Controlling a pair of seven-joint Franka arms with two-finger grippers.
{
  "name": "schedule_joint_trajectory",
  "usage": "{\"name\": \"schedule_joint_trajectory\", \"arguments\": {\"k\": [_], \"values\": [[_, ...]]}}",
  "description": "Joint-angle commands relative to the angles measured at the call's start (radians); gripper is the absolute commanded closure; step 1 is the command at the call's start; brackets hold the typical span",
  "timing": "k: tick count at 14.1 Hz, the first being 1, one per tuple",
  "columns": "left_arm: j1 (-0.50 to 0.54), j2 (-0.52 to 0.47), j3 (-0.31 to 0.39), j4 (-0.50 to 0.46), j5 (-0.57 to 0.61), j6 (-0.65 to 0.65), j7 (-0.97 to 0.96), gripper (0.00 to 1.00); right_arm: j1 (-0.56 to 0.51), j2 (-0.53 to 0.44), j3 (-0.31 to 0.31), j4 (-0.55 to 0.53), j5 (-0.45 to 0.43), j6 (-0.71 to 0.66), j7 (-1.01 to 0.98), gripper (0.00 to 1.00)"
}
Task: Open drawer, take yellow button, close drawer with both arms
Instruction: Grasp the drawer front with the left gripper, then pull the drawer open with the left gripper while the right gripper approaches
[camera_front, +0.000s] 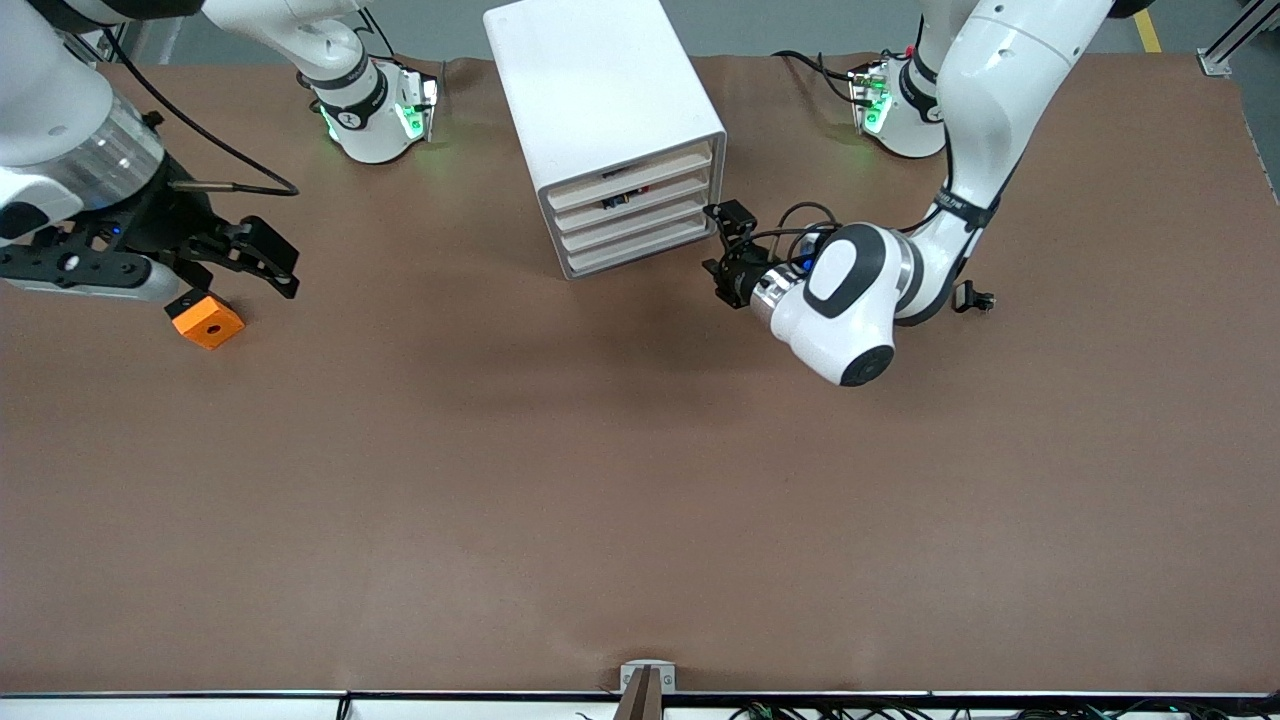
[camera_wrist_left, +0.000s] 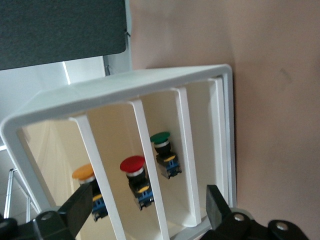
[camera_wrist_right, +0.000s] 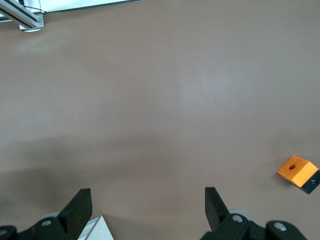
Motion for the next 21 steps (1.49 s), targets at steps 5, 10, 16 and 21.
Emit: {"name": "schedule_joint_trajectory", "arguments": {"k": [5, 10, 16, 21], "values": [[-0.096, 0.106, -0.002, 0.132, -0.021, -0.108, -0.175, 0.0, 0.063, 0.108, -0.008, 0.11, -0.012, -0.008, 0.096, 0.0], [-0.117, 0.104, -0.002, 0.132, -0.052, -0.194, -0.195, 0.3, 0.089, 0.129, -0.008, 0.112, -0.028, 0.038, 0.166, 0.0], [-0.171, 0.107, 0.0, 0.133, -0.079, -0.191, -0.19, 0.43, 0.115, 0.14, -0.007, 0.109, -0.024, 0.035, 0.167, 0.0], [-0.178, 0.109, 0.002, 0.133, -0.072, -0.189, -0.185, 0.77, 0.121, 0.143, -0.008, 0.107, -0.026, 0.032, 0.165, 0.0]]}}
